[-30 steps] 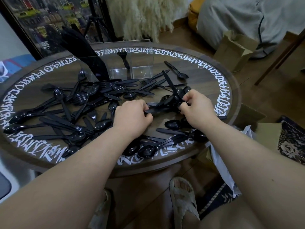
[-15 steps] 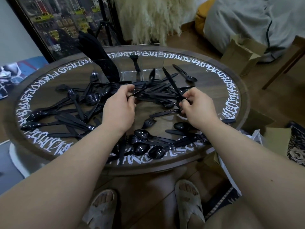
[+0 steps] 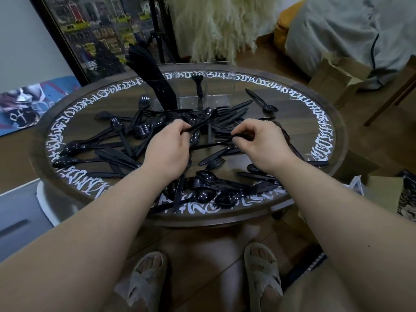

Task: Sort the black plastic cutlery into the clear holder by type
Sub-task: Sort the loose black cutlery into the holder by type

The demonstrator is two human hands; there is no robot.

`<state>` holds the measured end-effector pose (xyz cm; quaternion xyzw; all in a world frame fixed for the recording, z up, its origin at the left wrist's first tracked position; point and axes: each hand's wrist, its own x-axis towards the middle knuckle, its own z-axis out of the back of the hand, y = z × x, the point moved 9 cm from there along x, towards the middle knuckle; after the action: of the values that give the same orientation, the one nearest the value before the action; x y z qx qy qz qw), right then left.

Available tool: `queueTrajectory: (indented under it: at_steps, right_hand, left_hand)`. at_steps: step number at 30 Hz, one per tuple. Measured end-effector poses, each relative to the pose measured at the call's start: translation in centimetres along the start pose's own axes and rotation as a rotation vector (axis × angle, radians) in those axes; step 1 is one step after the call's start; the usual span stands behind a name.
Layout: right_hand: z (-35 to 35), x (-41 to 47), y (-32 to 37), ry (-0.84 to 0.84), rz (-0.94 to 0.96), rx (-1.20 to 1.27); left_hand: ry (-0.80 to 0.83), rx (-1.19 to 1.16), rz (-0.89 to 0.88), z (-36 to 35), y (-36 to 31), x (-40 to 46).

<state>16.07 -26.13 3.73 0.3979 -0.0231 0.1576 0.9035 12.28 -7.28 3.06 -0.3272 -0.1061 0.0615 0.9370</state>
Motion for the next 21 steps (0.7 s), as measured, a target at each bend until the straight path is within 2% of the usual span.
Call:
queueTrajectory:
  at_steps: [5, 9, 14, 17, 21]
  right_hand:
    - [-0.7, 0.5, 0.8, -0.052, -0.031, 0.082]
    - [-0.4, 0.6, 0.4, -0.142, -0.084, 0.074]
    - [-3.0, 0.5, -0.3, 0.133, -0.045, -0.16]
    - [-3.7, 0.3, -0.4, 0.191, -0.032, -0.221]
    - [-6.3, -0.3, 0.2, 0.38, 0.033, -0.351]
  left_hand:
    - [0.153, -0.128, -0.002, -0.7, -0.2, -0.7]
    - [0.164, 0.032, -0.056, -0.2, -0.6, -0.7]
    - [0.172, 0.104, 0.004, 0.2, 2.1, -0.7]
    - [0.126, 0.085, 0.059, 1.3, 3.4, -0.7]
    - [0.128, 0.07, 0.079, 1.7, 4.1, -0.7]
